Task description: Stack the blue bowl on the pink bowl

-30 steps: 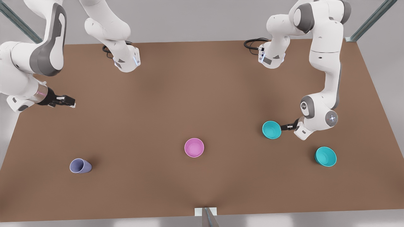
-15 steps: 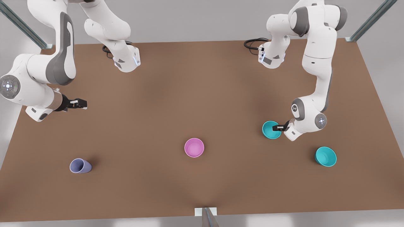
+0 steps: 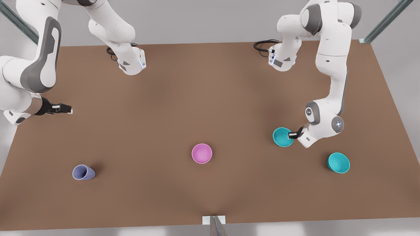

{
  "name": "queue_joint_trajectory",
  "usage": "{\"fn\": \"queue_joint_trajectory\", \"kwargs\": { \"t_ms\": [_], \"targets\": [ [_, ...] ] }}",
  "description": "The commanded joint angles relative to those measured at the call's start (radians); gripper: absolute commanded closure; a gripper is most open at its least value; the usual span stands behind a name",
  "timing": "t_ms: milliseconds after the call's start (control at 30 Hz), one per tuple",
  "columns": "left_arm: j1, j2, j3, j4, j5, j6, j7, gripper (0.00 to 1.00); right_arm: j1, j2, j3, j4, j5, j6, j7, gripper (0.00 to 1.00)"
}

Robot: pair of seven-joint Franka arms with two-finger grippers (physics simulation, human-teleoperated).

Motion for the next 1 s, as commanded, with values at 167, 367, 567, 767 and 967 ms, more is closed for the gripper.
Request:
{"fn": "queue_joint_trajectory", "kwargs": {
  "t_ms": [167, 367, 567, 767, 967],
  "targets": [
    [-0.247, 0.300, -0.001, 0.729, 0.002, -0.437, -0.678, 0.79, 0.044, 0.003, 0.001, 0.000, 0.001, -0.001, -0.047, 0.00],
    [-0.417, 0.501, 0.000, 0.986, -0.002, -0.258, -0.950, 0.79, 0.042, 0.011, 0.001, 0.000, 0.001, 0.001, -0.047, 0.00],
    [-0.504, 0.557, -0.001, 1.016, -0.002, -0.068, -1.164, 0.79, 0.044, 0.017, 0.001, 0.000, 0.001, 0.001, -0.047, 0.00],
    [-0.512, 0.564, -0.035, 1.011, -0.004, -0.028, -1.213, 0.79, 0.042, 0.022, 0.001, 0.000, 0.001, 0.001, -0.047, 0.00],
    [-0.510, 0.560, -0.041, 0.997, -0.007, -0.071, -1.215, 0.79, 0.033, 0.029, 0.001, -0.001, 0.001, 0.007, -0.055, 0.00]
  ]
}}
